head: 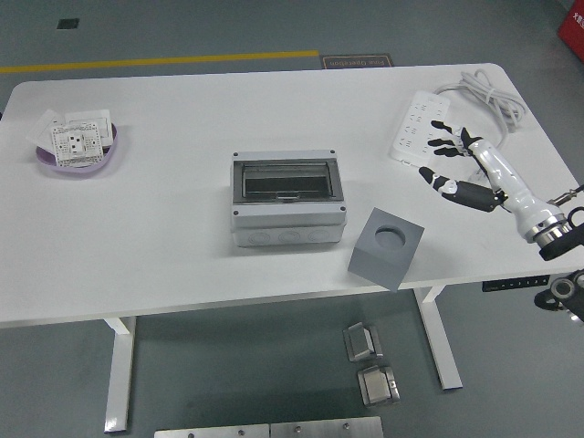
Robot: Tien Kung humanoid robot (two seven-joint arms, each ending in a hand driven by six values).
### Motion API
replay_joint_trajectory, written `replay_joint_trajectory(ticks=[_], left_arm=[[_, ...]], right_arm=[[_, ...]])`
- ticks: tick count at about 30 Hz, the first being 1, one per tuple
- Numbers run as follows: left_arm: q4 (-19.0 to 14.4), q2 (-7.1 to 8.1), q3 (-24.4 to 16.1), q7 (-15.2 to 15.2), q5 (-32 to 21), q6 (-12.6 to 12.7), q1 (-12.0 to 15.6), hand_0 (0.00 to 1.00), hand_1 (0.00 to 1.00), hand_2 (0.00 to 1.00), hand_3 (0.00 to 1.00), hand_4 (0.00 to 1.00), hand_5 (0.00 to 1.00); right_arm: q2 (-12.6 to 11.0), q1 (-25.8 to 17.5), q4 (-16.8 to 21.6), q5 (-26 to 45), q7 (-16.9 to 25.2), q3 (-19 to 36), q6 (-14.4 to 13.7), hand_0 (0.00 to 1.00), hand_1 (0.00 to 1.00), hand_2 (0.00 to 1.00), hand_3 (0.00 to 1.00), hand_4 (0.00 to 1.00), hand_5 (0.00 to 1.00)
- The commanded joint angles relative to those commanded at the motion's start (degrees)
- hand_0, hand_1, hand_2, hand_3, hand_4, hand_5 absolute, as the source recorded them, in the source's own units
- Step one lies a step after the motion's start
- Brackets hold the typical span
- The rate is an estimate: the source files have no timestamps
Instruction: Pick up the cylinder from the cube,place it in the box,flap close box
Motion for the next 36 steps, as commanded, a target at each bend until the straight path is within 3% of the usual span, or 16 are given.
replay_joint_trajectory(ticks=[3, 4, 9, 10, 15, 16, 21, 22, 30, 36], left_arm=[[0.1, -0.11, 0.5, -0.2, -0.8, 0.0, 0.2, 0.643, 0.660, 0.550, 0.577, 0.542, 0.236], [0.1, -0.16, 0.7, -0.3, -1.1, 0.1, 0.3, 0.644, 0.660, 0.549, 0.576, 0.541, 0.238], [0.1, -0.53, 1.1, -0.5, -2.1, 0.2, 0.6, 0.644, 0.660, 0.549, 0.576, 0.541, 0.238], [0.1, -0.59, 1.2, -0.5, -2.3, 0.2, 0.7, 0.645, 0.660, 0.549, 0.577, 0.541, 0.237], [0.1, -0.70, 1.2, -0.5, -2.5, 0.2, 0.8, 0.645, 0.660, 0.549, 0.577, 0.541, 0.237], [0.1, -0.70, 1.2, -0.6, -2.6, 0.2, 0.8, 0.646, 0.659, 0.549, 0.577, 0.541, 0.236], [0.2, -0.66, 0.8, -0.5, -2.4, 0.2, 0.8, 0.646, 0.659, 0.549, 0.577, 0.541, 0.236], [0.2, -0.66, 0.8, -0.5, -2.4, 0.2, 0.8, 0.648, 0.659, 0.549, 0.577, 0.540, 0.234], [0.2, -0.75, 1.3, -0.7, -3.2, 0.3, 0.9, 0.649, 0.659, 0.548, 0.577, 0.540, 0.234], [0.2, -0.70, 1.6, -0.8, -3.7, 0.3, 1.0, 0.649, 0.659, 0.549, 0.577, 0.540, 0.233]], right_arm=[[1.0, -2.1, -0.7, 3.1, 2.1, 4.9, 0.5, 0.707, 0.677, 0.763, 0.845, 0.733, 0.522], [1.5, -2.6, -1.0, 4.6, 3.3, 6.5, 0.7, 0.797, 0.774, 0.852, 0.941, 0.811, 0.466], [5.5, -4.0, -3.3, 15.0, 9.4, 10.9, 5.0, 0.797, 0.774, 0.852, 0.941, 0.811, 0.466], [6.0, -4.1, -3.7, 16.7, 10.7, 11.2, 5.8, 0.998, 0.998, 0.998, 0.998, 0.943, 0.541], [7.0, -4.2, -4.6, 27.6, 15.5, 11.2, 11.0, 0.998, 0.998, 0.998, 0.998, 0.943, 0.541], [7.0, -4.2, -4.6, 29.6, 15.8, 11.2, 11.9, 0.975, 0.983, 0.998, 0.998, 0.974, 0.917], [7.4, -4.2, -3.4, 40.7, 12.6, 10.2, 19.0, 0.975, 0.983, 0.998, 0.998, 0.974, 0.917], [7.5, -4.2, -3.2, 42.8, 11.8, 10.1, 20.4, 0.982, 0.920, 0.958, 0.998, 0.986, 0.998], [7.9, -3.9, -2.4, 60.4, 6.6, 10.0, 31.4, 0.998, 0.919, 0.936, 0.995, 0.991, 0.998], [7.7, -3.6, -1.8, 70.1, 4.5, 10.8, 35.6, 0.998, 0.910, 0.923, 0.989, 0.988, 0.998]])
